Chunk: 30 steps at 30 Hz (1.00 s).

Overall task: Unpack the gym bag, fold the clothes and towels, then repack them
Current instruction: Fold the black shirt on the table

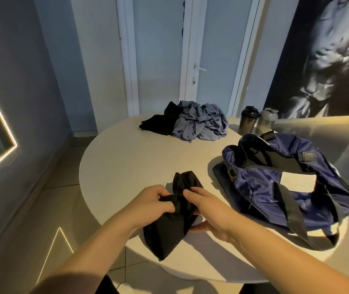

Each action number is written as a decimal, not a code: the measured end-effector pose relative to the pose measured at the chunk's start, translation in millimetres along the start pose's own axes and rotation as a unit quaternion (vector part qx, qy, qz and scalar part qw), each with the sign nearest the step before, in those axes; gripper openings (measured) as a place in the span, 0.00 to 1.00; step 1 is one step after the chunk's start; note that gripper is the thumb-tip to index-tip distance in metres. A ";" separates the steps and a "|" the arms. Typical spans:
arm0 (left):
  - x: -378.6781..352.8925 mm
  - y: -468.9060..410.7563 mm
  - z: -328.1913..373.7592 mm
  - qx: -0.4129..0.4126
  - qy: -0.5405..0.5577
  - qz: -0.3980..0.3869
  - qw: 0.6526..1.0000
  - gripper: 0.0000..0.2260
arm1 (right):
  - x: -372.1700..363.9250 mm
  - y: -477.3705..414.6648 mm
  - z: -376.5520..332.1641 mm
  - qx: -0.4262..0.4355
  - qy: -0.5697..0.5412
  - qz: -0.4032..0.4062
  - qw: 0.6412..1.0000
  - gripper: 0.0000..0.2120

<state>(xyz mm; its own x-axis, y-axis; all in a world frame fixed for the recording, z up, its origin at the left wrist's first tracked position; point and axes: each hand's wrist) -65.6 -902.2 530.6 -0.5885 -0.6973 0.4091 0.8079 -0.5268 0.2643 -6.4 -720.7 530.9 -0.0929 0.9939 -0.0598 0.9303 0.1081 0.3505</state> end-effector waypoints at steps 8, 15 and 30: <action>-26.3 12.4 19.1 -0.049 0.140 -0.074 0.986 0.27 | 2.6 23.4 19.9 0.102 -0.058 0.041 0.992 0.27; -57.4 17.8 74.8 -0.127 0.139 0.024 0.982 0.13 | 29.0 48.3 11.3 0.176 -0.043 0.099 0.979 0.25; -158.5 -123.7 184.3 -0.237 -0.070 0.063 0.967 0.07 | 224.7 123.5 -34.6 0.178 0.018 0.272 0.945 0.22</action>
<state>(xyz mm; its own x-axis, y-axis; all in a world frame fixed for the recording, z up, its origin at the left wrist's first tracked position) -66.5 -637.0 594.1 -0.4500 -0.7144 0.5358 0.7482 -0.6292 -0.2105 75.3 -483.2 593.1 0.4278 0.9010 0.0717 0.9037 -0.4277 -0.0176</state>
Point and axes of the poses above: each hand's wrist, its own y-axis away from the middle knuckle, its own x-axis out of the back of the hand, z = x × y, and after that the axes turned 7 degrees about -z, right-handed
